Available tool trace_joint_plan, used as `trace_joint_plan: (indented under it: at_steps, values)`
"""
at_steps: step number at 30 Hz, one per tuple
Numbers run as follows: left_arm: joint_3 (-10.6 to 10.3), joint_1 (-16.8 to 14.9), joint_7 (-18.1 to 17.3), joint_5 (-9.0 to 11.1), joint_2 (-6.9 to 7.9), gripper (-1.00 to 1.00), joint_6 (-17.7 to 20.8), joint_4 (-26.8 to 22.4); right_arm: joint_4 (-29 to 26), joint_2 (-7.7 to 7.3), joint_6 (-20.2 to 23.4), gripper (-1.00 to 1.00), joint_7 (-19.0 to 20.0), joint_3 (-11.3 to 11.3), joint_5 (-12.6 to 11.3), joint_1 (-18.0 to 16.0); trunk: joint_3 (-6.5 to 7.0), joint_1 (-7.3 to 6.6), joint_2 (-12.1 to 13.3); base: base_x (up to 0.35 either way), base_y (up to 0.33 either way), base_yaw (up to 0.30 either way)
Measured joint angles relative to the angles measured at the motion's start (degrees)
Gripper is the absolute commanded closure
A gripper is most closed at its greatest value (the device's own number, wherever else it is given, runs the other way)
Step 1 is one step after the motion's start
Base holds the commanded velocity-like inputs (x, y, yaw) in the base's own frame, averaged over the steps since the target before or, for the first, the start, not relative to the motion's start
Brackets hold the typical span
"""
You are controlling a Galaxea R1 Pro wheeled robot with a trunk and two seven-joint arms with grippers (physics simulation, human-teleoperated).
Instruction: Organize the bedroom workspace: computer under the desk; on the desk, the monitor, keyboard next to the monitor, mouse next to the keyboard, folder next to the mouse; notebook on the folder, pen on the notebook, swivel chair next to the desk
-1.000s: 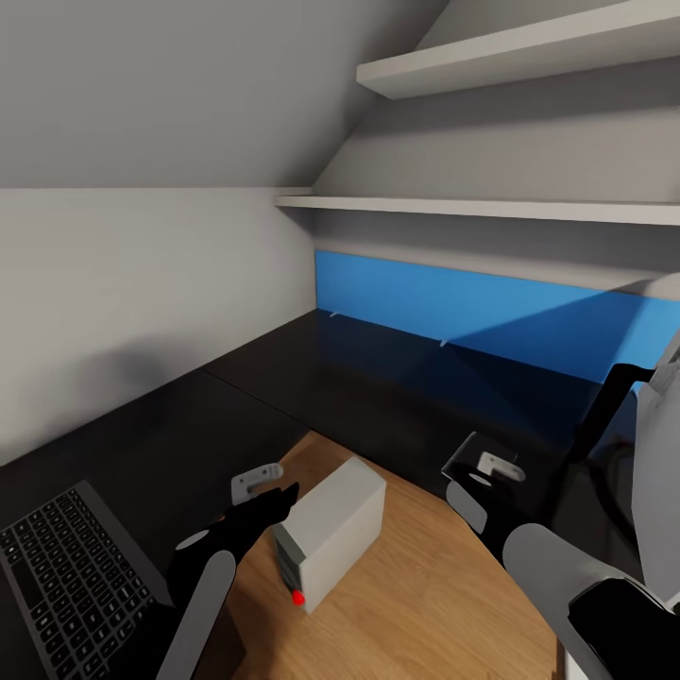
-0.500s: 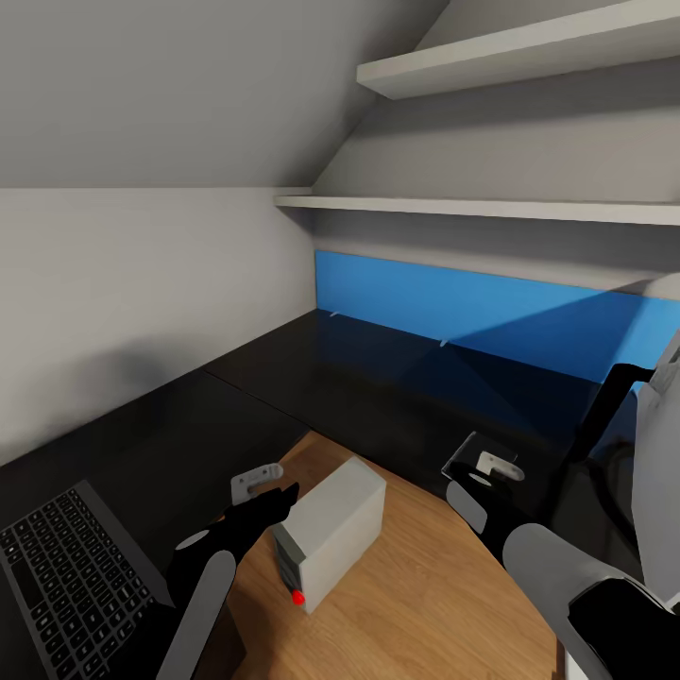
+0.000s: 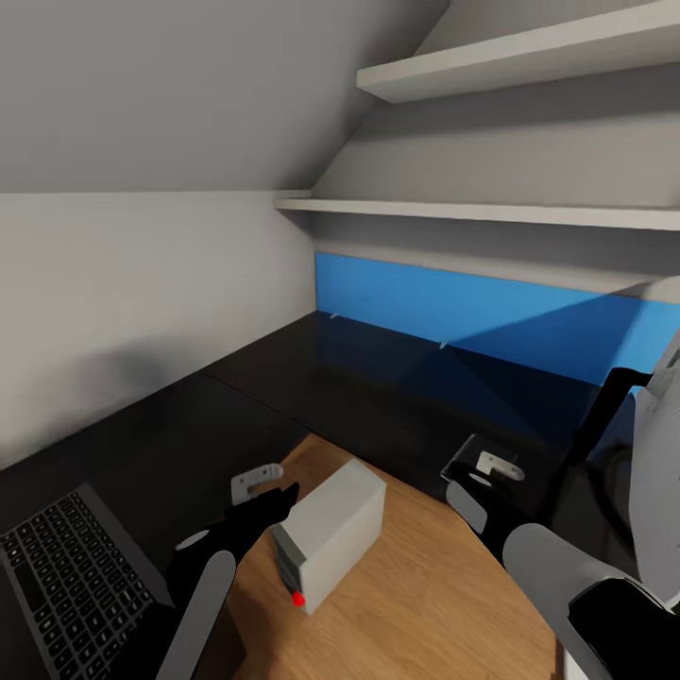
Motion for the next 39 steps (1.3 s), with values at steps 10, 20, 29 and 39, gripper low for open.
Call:
trace_joint_plan:
  at_steps: [10,20,29,39]
  values:
    - [-0.06,0.00,0.00,-0.04,0.00,-1.00,0.00,0.00,0.00,0.00,0.06,-1.00,0.00,0.00,-0.02,0.00,1.80,-2.20,4.01,0.000,0.000,0.000]
    - [-0.09,0.00,0.00,-0.05,0.00,-1.00,0.00,0.00,-0.09,0.00,0.02,-1.00,0.00,0.04,-0.02,0.00,3.59,-4.39,8.03,0.000,0.000,0.000]
    - [-0.09,0.00,0.00,-0.05,0.00,-1.00,0.00,0.00,-0.09,0.00,0.04,-1.00,0.00,0.07,-0.02,0.00,5.21,-6.37,11.64,0.000,0.000,0.000]
    - [-0.15,0.00,0.00,-0.05,0.00,-1.00,0.00,0.00,-0.09,0.00,0.02,-1.00,0.00,0.08,-0.02,0.00,7.01,-8.57,15.65,0.000,0.000,0.000]
